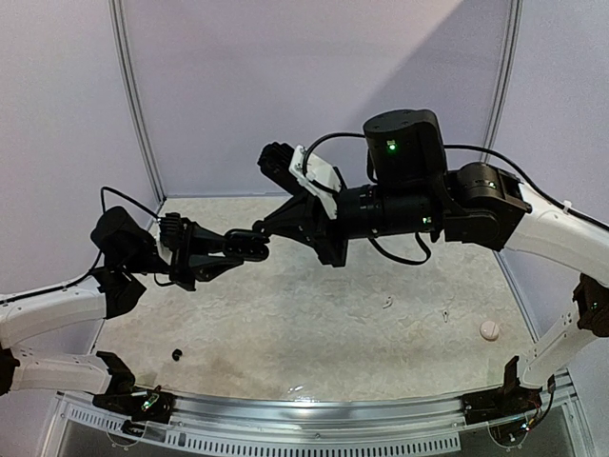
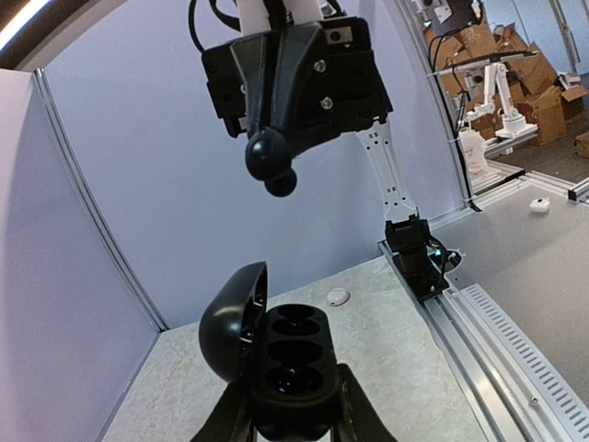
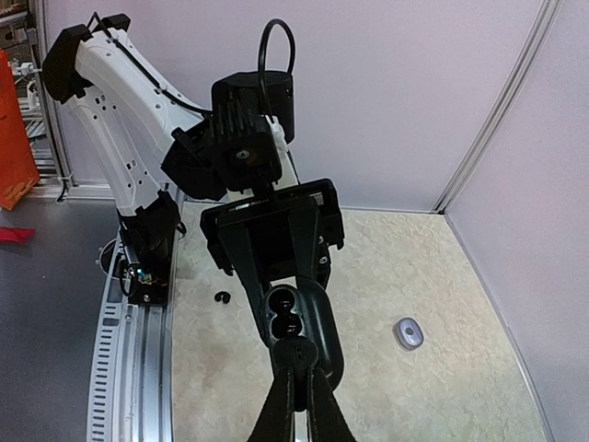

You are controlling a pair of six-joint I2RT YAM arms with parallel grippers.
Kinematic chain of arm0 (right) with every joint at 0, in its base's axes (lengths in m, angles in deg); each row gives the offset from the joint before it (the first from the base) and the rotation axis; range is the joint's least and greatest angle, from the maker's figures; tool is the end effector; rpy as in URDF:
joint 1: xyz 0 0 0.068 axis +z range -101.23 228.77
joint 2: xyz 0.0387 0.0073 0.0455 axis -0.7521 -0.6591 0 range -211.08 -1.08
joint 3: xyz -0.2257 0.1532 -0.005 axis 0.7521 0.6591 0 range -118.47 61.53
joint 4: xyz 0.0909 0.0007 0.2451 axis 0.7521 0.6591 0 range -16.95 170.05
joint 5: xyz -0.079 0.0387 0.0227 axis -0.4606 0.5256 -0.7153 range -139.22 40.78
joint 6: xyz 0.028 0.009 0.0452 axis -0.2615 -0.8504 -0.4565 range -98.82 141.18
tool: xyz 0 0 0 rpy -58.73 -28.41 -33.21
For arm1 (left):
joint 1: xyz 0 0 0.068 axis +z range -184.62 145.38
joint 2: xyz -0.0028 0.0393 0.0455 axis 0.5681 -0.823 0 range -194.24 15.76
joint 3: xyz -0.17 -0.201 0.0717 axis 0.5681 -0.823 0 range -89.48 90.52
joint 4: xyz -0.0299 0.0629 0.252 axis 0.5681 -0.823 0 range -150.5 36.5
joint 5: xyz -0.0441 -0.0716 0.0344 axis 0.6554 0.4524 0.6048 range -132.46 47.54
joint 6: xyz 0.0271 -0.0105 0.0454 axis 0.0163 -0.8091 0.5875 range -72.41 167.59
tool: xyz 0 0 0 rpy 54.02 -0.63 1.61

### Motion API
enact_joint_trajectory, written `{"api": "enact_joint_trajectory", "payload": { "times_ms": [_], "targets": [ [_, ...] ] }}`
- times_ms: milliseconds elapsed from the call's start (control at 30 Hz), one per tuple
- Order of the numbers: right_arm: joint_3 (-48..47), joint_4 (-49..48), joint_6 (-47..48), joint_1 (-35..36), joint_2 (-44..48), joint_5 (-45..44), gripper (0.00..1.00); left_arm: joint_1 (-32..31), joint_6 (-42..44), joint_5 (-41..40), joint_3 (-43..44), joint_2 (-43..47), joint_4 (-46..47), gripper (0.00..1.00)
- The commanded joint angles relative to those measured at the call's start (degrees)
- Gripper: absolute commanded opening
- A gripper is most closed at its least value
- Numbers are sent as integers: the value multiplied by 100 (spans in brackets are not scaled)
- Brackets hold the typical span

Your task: Insert the wireless bluetooth earbuds into the charging case

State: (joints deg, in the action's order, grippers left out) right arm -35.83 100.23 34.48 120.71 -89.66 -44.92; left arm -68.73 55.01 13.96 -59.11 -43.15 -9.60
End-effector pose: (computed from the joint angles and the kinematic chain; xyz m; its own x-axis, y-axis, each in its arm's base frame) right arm 0.1059 0.3338 0.4396 0.1280 -0.3476 -0.9289 -0.9666 0.1661 -0.1953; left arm 0.1637 -0.1468 0.3000 0.3434 -0.1464 -0.9277 0.9388 0.0264 0.3433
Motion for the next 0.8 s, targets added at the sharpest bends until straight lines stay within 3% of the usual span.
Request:
{"api": "enact_joint_trajectory", "payload": {
  "times_ms": [0, 333, 767],
  "targets": [
    [86, 150, 135, 26, -46, -105, 0, -45, 368, 203, 29, -85, 35, 0],
    [-77, 507, 489, 100, -388, 23, 0, -53, -271, 125, 103, -127, 17, 0],
    [-121, 465, 801, 94, -496, -263, 0, -58, -184, 180, 179, -132, -158, 0]
  ]
}}
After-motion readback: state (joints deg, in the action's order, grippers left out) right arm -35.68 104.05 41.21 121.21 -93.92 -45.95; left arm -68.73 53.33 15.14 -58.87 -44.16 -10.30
